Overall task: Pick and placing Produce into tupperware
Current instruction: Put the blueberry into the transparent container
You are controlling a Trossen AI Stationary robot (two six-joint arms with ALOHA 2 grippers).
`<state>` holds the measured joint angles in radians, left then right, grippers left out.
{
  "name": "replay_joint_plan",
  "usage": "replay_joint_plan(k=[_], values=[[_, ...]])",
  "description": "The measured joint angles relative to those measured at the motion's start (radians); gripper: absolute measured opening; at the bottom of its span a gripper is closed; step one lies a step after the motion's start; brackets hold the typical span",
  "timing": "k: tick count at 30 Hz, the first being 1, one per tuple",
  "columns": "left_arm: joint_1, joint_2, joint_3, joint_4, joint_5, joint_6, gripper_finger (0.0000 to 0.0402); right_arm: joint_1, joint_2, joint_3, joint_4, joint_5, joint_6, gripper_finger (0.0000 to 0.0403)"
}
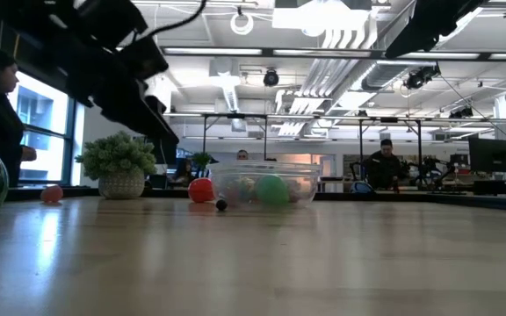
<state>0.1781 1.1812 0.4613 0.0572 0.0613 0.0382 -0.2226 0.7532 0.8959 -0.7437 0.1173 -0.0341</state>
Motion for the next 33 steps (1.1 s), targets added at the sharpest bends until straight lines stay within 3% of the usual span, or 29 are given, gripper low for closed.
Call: replay_joint_plan(k=[7,15,23,27,33], values=[[0.004,0.148,-0.003,0.180,0.016,-0.020,0.0177,0.000,0.000,0.000,0.000,0.000,0.000,0.0076],[0.005,0.339,0.000,0.367,-0.088,-0.045,0.0177,0.000,0.000,0.000,0.000,0.000,0.000,0.0076],[0.005,0.485,0.103,0.357,-0.100,-0.099,0.0177,0.000,0.000,0.000,0.000,0.000,0.000,0.0076],[0.005,0.546,0.158,0.260,-0.104,-0.099,0.0177,0.000,0.000,0.000,0.000,0.000,0.000,0.0076],[0.004,0.584,0.193,0.231,-0.120,-0.102,0.0177,0.000,0.000,0.000,0.000,0.000,0.000,0.0076]])
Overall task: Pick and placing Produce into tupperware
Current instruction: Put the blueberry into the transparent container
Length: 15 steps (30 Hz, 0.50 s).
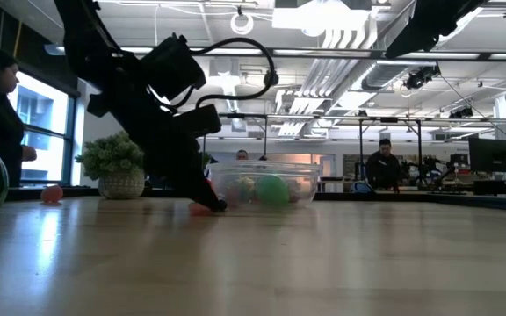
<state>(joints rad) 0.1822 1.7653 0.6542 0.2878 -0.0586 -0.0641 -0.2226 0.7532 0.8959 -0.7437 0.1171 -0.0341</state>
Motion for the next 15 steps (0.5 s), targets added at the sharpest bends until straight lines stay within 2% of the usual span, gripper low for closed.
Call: replay_joint_plan(k=[15], values=[[0.000,0.003,0.002,0.009,-0.008,0.007,0.0177,0.000,0.000,0.000,0.000,0.000,0.000,0.0076]])
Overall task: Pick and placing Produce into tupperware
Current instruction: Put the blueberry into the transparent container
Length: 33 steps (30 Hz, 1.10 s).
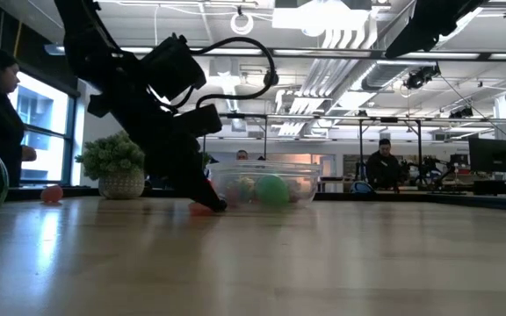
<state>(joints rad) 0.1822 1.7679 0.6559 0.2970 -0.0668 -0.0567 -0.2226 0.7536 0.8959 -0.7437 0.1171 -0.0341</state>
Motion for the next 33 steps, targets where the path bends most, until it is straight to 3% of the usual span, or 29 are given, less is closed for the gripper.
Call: replay_joint_plan(k=[12,23,33], values=[[0.000,0.001,0.000,0.007,-0.058,0.000,0.0177,0.000,0.000,0.000,0.000,0.000,0.000,0.0076],[0.001,0.002,-0.001,0.013,-0.050,-0.003,0.0176,0.000,0.000,0.000,0.000,0.000,0.000,0.0076],[0.001,0.002,-0.001,0.017,0.012,-0.003,0.0102,0.000,0.000,0.000,0.000,0.000,0.000,0.0076]])
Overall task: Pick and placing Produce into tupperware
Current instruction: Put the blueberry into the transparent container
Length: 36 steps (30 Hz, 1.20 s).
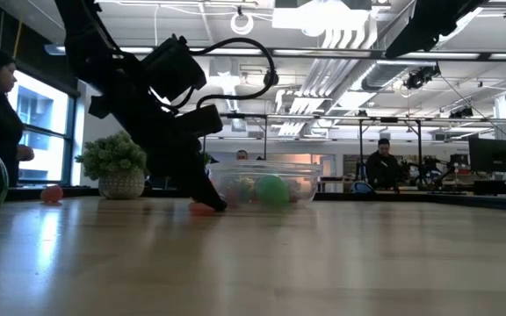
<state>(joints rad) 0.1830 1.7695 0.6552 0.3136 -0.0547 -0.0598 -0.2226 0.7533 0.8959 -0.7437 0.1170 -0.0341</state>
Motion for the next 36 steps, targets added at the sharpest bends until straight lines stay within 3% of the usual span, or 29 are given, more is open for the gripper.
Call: replay_joint_plan(k=[10,18,25,30,36], values=[[0.000,0.000,0.000,0.001,0.013,0.000,0.0052,0.000,0.000,0.000,0.000,0.000,0.000,0.0076],[0.000,0.000,0.000,0.002,0.016,0.000,0.0052,0.000,0.000,0.000,0.000,0.000,0.000,0.0076],[0.000,0.000,0.000,0.001,0.106,0.002,0.0052,0.000,0.000,0.000,0.000,0.000,0.000,0.0076],[0.000,0.000,0.000,-0.009,0.115,0.003,0.0063,0.000,0.000,0.000,0.000,0.000,0.000,0.0076],[-0.011,-0.002,0.000,-0.012,0.109,-0.001,0.0111,0.000,0.000,0.000,0.000,0.000,0.000,0.0076]])
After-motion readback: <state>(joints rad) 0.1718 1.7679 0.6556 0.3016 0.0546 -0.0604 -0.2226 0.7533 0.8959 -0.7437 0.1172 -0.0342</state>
